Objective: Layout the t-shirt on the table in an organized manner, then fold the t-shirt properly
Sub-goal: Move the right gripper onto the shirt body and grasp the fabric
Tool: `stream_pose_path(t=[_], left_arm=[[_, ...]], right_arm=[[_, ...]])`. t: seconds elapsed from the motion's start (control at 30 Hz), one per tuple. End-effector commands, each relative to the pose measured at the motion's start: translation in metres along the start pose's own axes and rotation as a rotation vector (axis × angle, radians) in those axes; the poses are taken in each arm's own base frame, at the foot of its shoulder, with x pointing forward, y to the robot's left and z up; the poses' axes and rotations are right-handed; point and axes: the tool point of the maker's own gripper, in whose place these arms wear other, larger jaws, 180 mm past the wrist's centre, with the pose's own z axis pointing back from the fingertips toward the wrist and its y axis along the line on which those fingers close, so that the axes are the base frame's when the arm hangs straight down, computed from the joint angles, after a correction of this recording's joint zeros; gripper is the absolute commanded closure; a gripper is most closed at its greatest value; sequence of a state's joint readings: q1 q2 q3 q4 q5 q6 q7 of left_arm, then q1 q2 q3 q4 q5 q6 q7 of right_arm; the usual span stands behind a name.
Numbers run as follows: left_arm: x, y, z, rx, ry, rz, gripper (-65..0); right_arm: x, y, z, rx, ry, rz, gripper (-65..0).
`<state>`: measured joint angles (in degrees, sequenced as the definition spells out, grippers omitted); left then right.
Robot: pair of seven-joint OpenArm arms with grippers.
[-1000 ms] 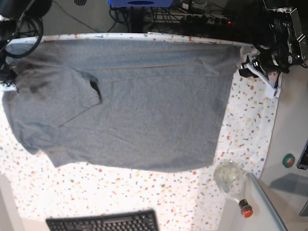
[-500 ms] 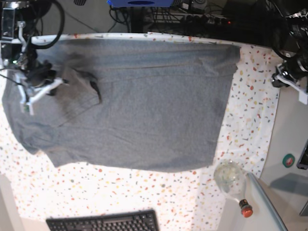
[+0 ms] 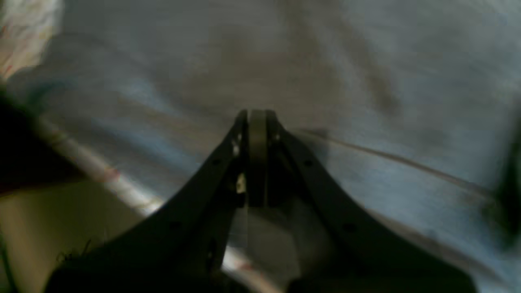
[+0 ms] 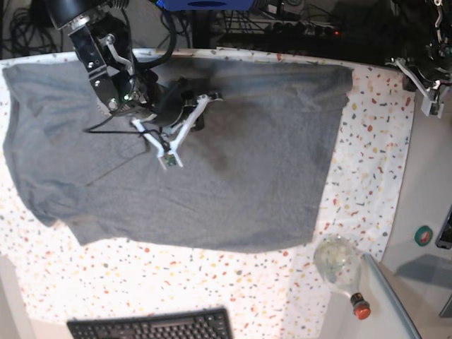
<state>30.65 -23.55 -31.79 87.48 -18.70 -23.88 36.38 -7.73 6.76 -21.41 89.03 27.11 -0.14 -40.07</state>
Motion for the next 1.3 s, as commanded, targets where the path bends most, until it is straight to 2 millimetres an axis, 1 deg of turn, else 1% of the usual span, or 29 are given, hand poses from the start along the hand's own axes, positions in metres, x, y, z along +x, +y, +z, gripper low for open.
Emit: stream_pose_path(t=[0.0, 0.07, 0.13, 0.2, 0.23, 0.3, 0.4, 0.47, 0.53, 0.57, 0.6, 0.73, 0.87, 0.97, 1.0, 1.07, 1.13, 1.27], left_arm=[[-0.001, 0.0, 0.002, -0.006, -0.019, -0.019, 0.0], [-0.013, -0.025, -0.001, -0.067, -0.036, -0.037, 0.0], [-0.02, -0.051, -0.002, -0.126, -0.057, -0.046, 0.0], [-0.021, -0.068, -0.001, -0.162, -0.084, -0.04, 0.0], [-0.017, -0.078, 0.0, -0.177, -0.104, -0.032, 0.0], [-0.008, -0.089, 0.003, -0.192, -0.138, -0.023, 0.0], [0.018, -0.102, 0.013, -0.208, -0.213, -0.035, 0.0], [0.035, -0.107, 0.021, -0.22, -0.256, -0.042, 0.0], [0.04, -0.113, 0.025, -0.243, -0.229, -0.034, 0.0], [0.041, -0.113, 0.026, -0.253, -0.202, -0.021, 0.0], [0.045, -0.108, 0.027, -0.252, -0.178, -0.001, 0.0], [0.048, -0.083, 0.026, -0.223, -0.114, 0.085, -0.8], [0.051, -0.079, 0.025, -0.211, -0.114, 0.102, -18.6], [0.042, -0.079, 0.015, -0.216, -0.087, 0.14, -33.2], [0.036, -0.079, 0.009, -0.221, -0.066, 0.159, -38.2], [0.026, -0.08, 0.0, -0.228, -0.04, 0.198, -43.1], [0.019, -0.083, -0.005, -0.232, -0.026, 0.239, -43.3], [0.02, -0.089, -0.007, -0.247, -0.028, 0.243, -43.3]], right_arm=[[0.02, -0.009, 0.006, -0.019, -0.063, -0.012, 0.0], [0.02, -0.022, 0.009, -0.045, -0.071, -0.043, 0.0], [0.021, -0.044, 0.015, -0.087, -0.087, -0.092, 0.0], [0.019, -0.059, 0.021, -0.12, -0.098, -0.132, 0.0], [0.017, -0.066, 0.023, -0.134, -0.102, -0.15, 0.0], [0.014, -0.084, 0.03, -0.17, -0.11, -0.181, 0.0], [0.012, -0.105, 0.039, -0.214, -0.114, -0.194, 0.0], [0.011, -0.111, 0.041, -0.227, -0.108, -0.189, 0.0], [0.01, -0.116, 0.043, -0.237, -0.104, -0.182, 0.0], [0.009, -0.117, 0.044, -0.239, -0.102, -0.18, 0.0], [0.007, -0.118, 0.044, -0.241, -0.098, -0.18, 0.0], [0.0, -0.118, 0.044, -0.242, -0.087, -0.185, 0.0], [-0.001, -0.118, 0.044, -0.243, -0.085, -0.184, 0.0], [-0.001, -0.118, 0.044, -0.243, -0.085, -0.184, 0.0], [-0.001, -0.118, 0.044, -0.243, -0.085, -0.184, 0.0], [-0.001, -0.118, 0.044, -0.243, -0.085, -0.184, 0.0], [-0.001, -0.118, 0.044, -0.243, -0.085, -0.184, 0.0], [-0.001, -0.118, 0.044, -0.243, -0.085, -0.184, 0.0]])
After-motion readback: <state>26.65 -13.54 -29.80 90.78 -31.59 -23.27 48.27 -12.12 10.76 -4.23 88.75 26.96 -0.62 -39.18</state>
